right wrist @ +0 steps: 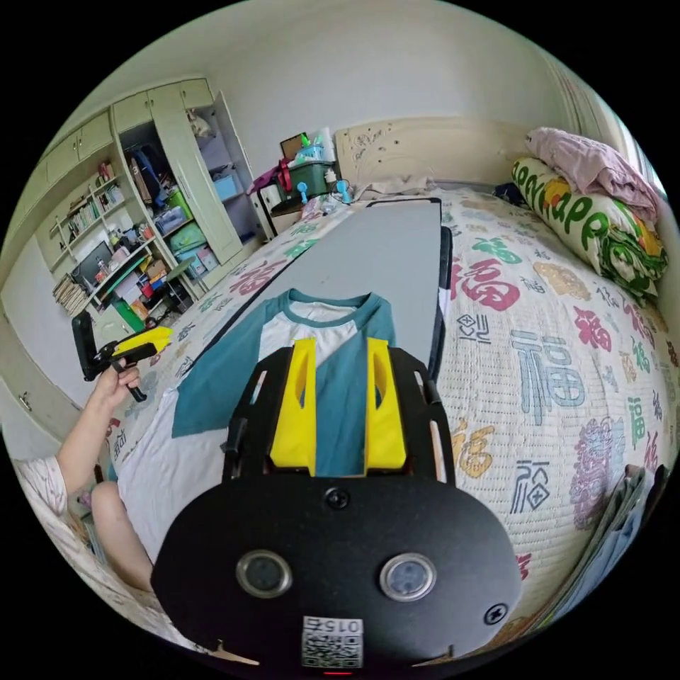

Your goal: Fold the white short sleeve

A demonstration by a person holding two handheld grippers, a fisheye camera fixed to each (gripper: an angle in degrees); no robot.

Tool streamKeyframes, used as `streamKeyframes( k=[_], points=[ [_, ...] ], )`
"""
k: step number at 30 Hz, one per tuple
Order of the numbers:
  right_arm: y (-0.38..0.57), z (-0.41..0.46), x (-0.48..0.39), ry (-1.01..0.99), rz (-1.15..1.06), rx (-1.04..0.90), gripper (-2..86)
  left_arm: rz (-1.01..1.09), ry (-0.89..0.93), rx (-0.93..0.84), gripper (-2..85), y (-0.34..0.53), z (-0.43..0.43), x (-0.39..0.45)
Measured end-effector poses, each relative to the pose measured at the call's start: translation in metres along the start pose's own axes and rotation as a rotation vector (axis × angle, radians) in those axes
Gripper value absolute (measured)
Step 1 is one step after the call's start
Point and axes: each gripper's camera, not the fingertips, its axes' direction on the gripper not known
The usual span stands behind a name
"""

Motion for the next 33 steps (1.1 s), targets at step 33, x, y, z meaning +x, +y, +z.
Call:
streamKeyframes(
  k=[33],
  points=[
    [-0.091,-0.154,-0.234,-0.070,-0.103,-0.043,0.3,0.027,0.175,-0.051,-0.3,-0.144,0.054,-0.029]
  ],
)
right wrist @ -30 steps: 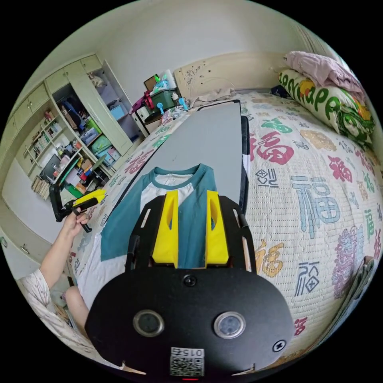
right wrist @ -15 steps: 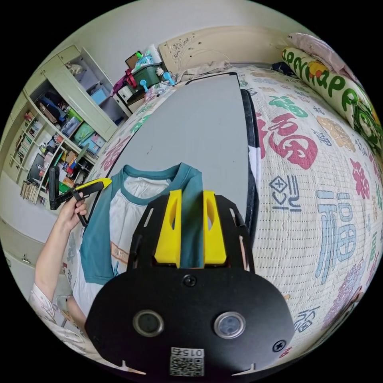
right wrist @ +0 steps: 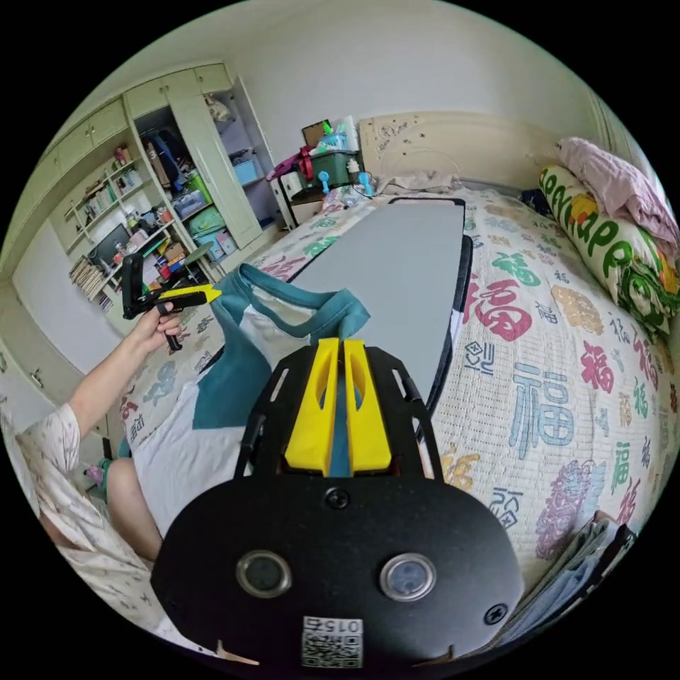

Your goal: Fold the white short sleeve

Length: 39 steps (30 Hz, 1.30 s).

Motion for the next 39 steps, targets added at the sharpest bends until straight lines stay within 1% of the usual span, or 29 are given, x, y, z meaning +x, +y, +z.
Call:
streamKeyframes(
  k=[3,4,5,6,7,8,9,10,12,14,16,19,22,24,26,27,28,29,30,31,33,34,35,36,38,39],
  points=[
    [0.057,-0.096,-0.062,-0.073,-0.090,0.028,0.2,0.175,0.094,0.037,-0.3,0.048,-0.083,0.076],
    [0.087,-0.126,-0.086,-0.108,-0.133,0.016,0.2,0.206,0.109,0.031,-0.3,0.060,-0.094,0.089],
    [0.103,-0.138,-0.098,-0.126,-0.159,-0.001,0.2,0.277,0.147,-0.008,-0.3,0.087,-0.114,0.116],
    [0.140,-0.156,-0.123,-0.161,-0.206,-0.057,0.2,0.311,0.172,-0.039,-0.3,0.101,-0.122,0.130],
    [0.180,-0.166,-0.145,-0.185,-0.221,-0.113,0.1,0.371,0.214,-0.096,-0.3,0.133,-0.135,0.156],
    [0.201,-0.169,-0.155,-0.195,-0.224,-0.138,0.1,0.409,0.228,-0.126,-0.3,0.168,-0.143,0.180],
    [0.241,-0.171,-0.172,-0.201,-0.222,-0.190,0.0,0.451,0.237,-0.161,-0.3,0.203,-0.146,0.203],
    [0.277,-0.171,-0.187,-0.201,-0.210,-0.237,-0.1,0.470,0.239,-0.182,-0.3,0.219,-0.146,0.215],
    [0.314,-0.173,-0.201,-0.197,-0.167,-0.282,-0.2,0.473,0.244,-0.274,-0.3,0.267,-0.140,0.248],
    [0.330,-0.183,-0.214,-0.197,-0.134,-0.291,-0.2,0.466,0.250,-0.300,-0.3,0.286,-0.141,0.265],
    [0.326,-0.213,-0.232,-0.176,-0.127,-0.264,-0.1,0.458,0.247,-0.273,-0.4,0.292,-0.152,0.278],
    [0.308,-0.253,-0.254,-0.165,-0.148,-0.235,0.2,0.453,0.182,-0.232,-0.5,0.293,-0.176,0.294],
    [0.290,-0.267,-0.267,-0.162,-0.141,-0.277,1.3,0.455,0.150,-0.256,-0.5,0.299,-0.183,0.302],
    [0.277,-0.271,-0.268,-0.177,-0.129,-0.327,2.7,0.422,0.153,-0.323,-0.5,0.305,-0.178,0.300],
    [0.261,-0.285,-0.264,-0.189,-0.113,-0.357,4.6,0.383,0.142,-0.434,-0.5,0.313,-0.177,0.294],
    [0.248,-0.300,-0.257,-0.189,-0.096,-0.345,6.0,0.360,0.147,-0.448,-0.5,0.316,-0.185,0.288],
    [0.233,-0.317,-0.246,-0.182,-0.066,-0.309,7.5,0.345,0.151,-0.441,-0.4,0.317,-0.191,0.284],
    [0.225,-0.325,-0.238,-0.174,-0.040,-0.285,8.6,0.305,0.153,-0.396,-0.4,0.317,-0.205,0.274],
    [0.205,-0.340,-0.216,-0.154,0.039,-0.231,10.7,0.283,0.149,-0.360,-0.4,0.316,-0.212,0.268],
    [0.182,-0.351,-0.191,-0.152,0.127,-0.182,11.4,0.237,0.122,-0.274,-0.3,0.312,-0.227,0.257],
    [0.145,-0.361,-0.155,-0.178,0.259,-0.097,12.4,0.095,-0.008,-0.132,0.4,0.296,-0.245,0.231],
    [0.121,-0.364,-0.134,-0.198,0.331,-0.039,13.0,0.050,-0.045,-0.107,0.8,0.292,-0.246,0.223],
    [0.109,-0.363,-0.124,-0.204,0.362,-0.014,13.3,-0.047,-0.107,-0.068,2.3,0.282,-0.246,0.206],
    [0.085,-0.359,-0.106,-0.209,0.419,0.018,13.6,-0.099,-0.130,-0.053,3.5,0.278,-0.244,0.197],
    [0.051,-0.348,-0.081,-0.214,0.490,0.043,13.7,-0.326,-0.185,-0.013,10.6,0.268,-0.232,0.154],
    [0.032,-0.340,-0.064,-0.219,0.531,0.060,13.7,-0.409,-0.176,0.008,11.4,0.268,-0.224,0.135]
  ],
)
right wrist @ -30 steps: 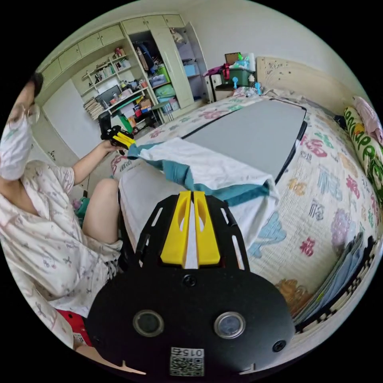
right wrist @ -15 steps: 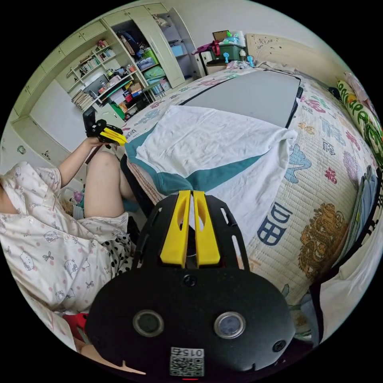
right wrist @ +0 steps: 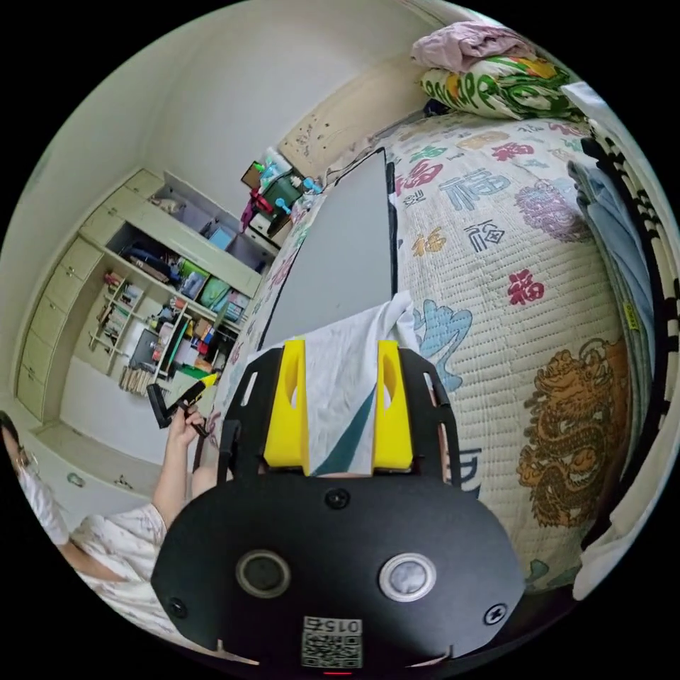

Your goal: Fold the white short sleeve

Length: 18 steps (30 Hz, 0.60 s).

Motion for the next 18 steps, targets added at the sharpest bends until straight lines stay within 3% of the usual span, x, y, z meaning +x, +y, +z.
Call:
streamKeyframes(
  k=[5,11,13,18],
  points=[
    [-0.076,0.025,0.037,0.002,0.138,0.012,13.1,-0.204,0.077,-0.001,11.9,-0.009,0.047,-0.063],
    [-0.108,0.027,0.072,-0.046,0.146,0.014,11.0,-0.293,0.238,-0.021,11.5,0.010,0.085,-0.111],
    [-0.125,0.021,0.091,-0.148,0.174,0.017,10.2,-0.300,0.232,-0.027,11.7,0.001,0.089,-0.118],
    [-0.151,0.026,0.126,-0.160,0.218,-0.005,7.1,-0.376,0.206,-0.054,11.6,-0.004,0.107,-0.144]
  ],
)
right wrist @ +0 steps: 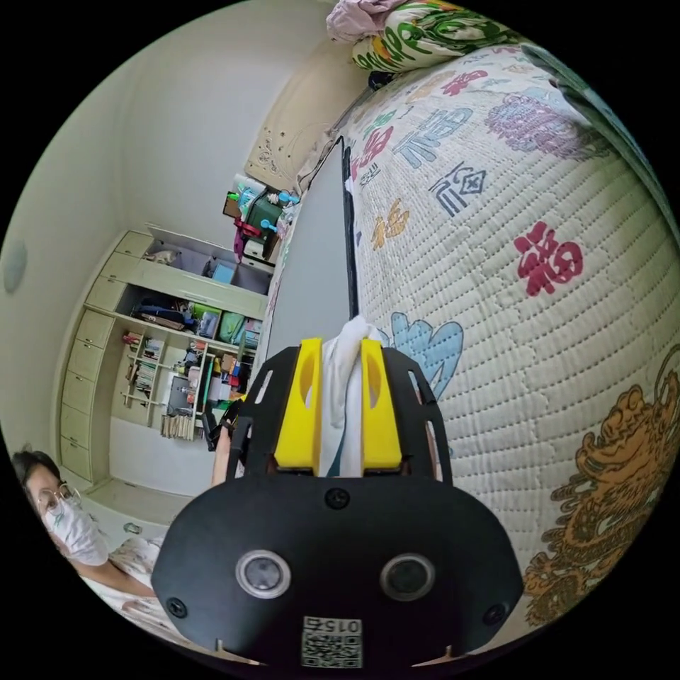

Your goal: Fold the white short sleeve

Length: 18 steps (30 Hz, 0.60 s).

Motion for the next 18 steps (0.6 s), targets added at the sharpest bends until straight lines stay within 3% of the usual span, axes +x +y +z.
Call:
streamKeyframes(
  k=[6,13,18],
  points=[
    [-0.005,-0.004,0.025,0.018,0.018,0.050,1.1,-0.051,0.042,0.000,1.0,-0.009,-0.007,-0.032],
    [0.015,-0.020,0.042,0.087,-0.106,0.183,0.3,0.041,0.050,0.115,-0.7,-0.017,-0.047,-0.038],
    [0.036,0.011,0.080,0.224,-0.166,0.156,0.3,0.038,0.029,0.109,-0.7,-0.023,-0.046,-0.046]
  ],
)
